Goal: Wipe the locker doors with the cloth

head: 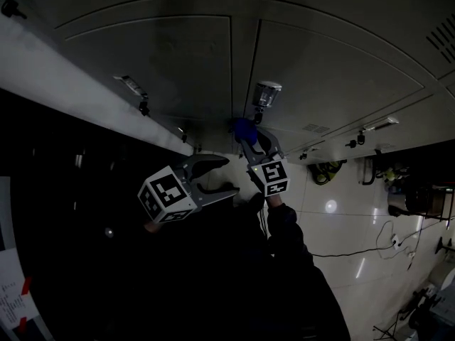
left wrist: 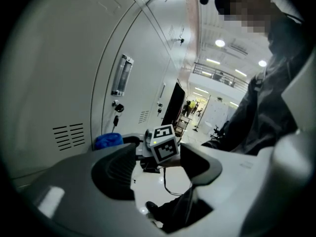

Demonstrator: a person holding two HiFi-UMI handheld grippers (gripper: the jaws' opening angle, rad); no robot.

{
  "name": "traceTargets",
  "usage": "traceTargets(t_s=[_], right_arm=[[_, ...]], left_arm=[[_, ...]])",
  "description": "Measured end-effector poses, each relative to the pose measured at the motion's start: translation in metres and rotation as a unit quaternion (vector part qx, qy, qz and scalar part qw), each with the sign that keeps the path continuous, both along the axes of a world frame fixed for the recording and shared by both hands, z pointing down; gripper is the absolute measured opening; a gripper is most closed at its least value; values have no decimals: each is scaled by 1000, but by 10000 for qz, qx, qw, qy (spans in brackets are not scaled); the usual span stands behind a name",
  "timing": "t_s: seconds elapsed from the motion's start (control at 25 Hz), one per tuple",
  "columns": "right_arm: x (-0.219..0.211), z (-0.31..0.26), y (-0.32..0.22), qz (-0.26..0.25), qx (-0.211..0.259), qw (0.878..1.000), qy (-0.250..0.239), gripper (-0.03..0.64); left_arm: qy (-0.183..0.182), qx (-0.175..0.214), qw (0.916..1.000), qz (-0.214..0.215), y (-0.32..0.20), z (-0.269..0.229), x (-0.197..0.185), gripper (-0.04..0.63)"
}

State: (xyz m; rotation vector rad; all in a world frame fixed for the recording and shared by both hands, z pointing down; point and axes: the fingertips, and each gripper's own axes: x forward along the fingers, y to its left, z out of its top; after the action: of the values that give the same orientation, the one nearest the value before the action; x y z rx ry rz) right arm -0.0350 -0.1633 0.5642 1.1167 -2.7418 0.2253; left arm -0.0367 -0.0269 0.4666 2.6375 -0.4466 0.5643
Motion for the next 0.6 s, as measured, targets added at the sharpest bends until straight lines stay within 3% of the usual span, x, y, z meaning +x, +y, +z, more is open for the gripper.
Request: traceTargets(t_s=[0.28, 0.6], right_arm=[[27, 1, -3, 145, -6, 9999, 94, 126], [91, 1, -4, 529, -37, 9985, 153, 126]], left_arm=[[7, -19, 9999, 125, -3, 0, 18, 263], [57, -4, 9994, 340, -5, 0, 58, 262]])
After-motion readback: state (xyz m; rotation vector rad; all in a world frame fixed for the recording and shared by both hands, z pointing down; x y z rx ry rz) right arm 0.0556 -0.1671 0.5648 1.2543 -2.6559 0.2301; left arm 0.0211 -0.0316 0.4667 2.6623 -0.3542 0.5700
